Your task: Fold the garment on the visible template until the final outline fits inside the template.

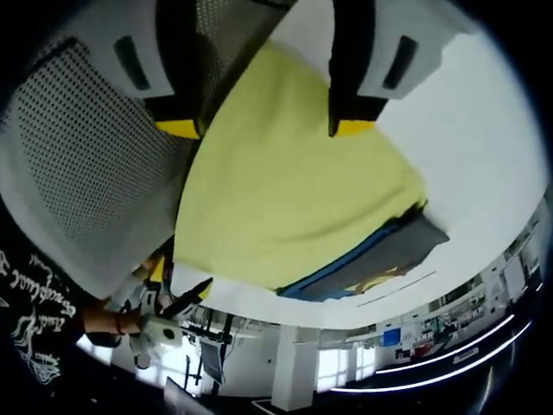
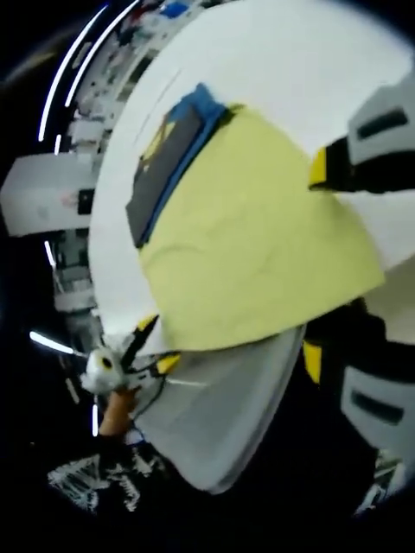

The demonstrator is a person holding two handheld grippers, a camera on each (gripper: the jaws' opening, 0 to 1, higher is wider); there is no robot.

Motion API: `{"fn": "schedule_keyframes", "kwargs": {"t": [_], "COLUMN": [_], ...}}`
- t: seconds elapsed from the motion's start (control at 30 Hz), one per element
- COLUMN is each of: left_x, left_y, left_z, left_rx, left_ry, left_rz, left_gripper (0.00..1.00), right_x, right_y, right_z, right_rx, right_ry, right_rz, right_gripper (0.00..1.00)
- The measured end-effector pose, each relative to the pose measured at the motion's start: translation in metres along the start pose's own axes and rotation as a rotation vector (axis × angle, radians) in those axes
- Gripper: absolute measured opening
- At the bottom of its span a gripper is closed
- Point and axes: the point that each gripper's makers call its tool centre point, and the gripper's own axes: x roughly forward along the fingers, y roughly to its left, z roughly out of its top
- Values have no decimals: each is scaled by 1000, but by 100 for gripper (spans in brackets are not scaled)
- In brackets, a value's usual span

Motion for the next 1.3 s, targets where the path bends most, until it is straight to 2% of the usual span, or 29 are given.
{"fn": "schedule_keyframes", "kwargs": {"t": [0.17, 0.3, 0.4, 0.53, 0.77, 0.9, 1.03, 1.07, 1.13, 1.2, 1.27, 1.3], "left_x": [1, 4, 5, 7, 9, 9, 9, 9, 8, 7, 5, 6], "left_y": [-3, -3, -2, 0, 2, 9, 8, 8, 8, 8, 8, 9], "left_z": [-4, -10, -22, -16, -20, -21, -21, -21, -21, -20, -19, -21], "left_rx": [32, 51, 87, 75, 155, 169, 165, 161, 148, 105, 96, 100], "left_ry": [28, 52, 104, 75, 107, 110, 110, 110, 106, 101, 100, 109], "left_rz": [-9, -11, -10, -12, 6, 30, 27, 25, 21, 18, 15, 21], "left_gripper": [51, 50, 50, 51, 49, 44, 43, 43, 42, 36, 19, 16], "right_x": [4, 6, 6, 8, 10, 8, 8, 8, 6, 4, 5, 5], "right_y": [1, -3, -4, -7, -5, -11, -10, -9, -8, -11, -12, -12], "right_z": [-6, -13, -16, -20, -24, -23, -23, -21, -19, -19, -21, -23], "right_rx": [-36, -63, -73, -82, -160, -157, -144, -127, -83, -65, -64, -68], "right_ry": [24, 50, 62, 82, 121, 116, 114, 103, 77, 73, 82, 87], "right_rz": [-11, -29, -35, -47, -54, -72, -69, -63, -49, -58, -63, -65], "right_gripper": [53, 52, 50, 49, 50, 43, 43, 41, 30, 23, 23, 23]}}
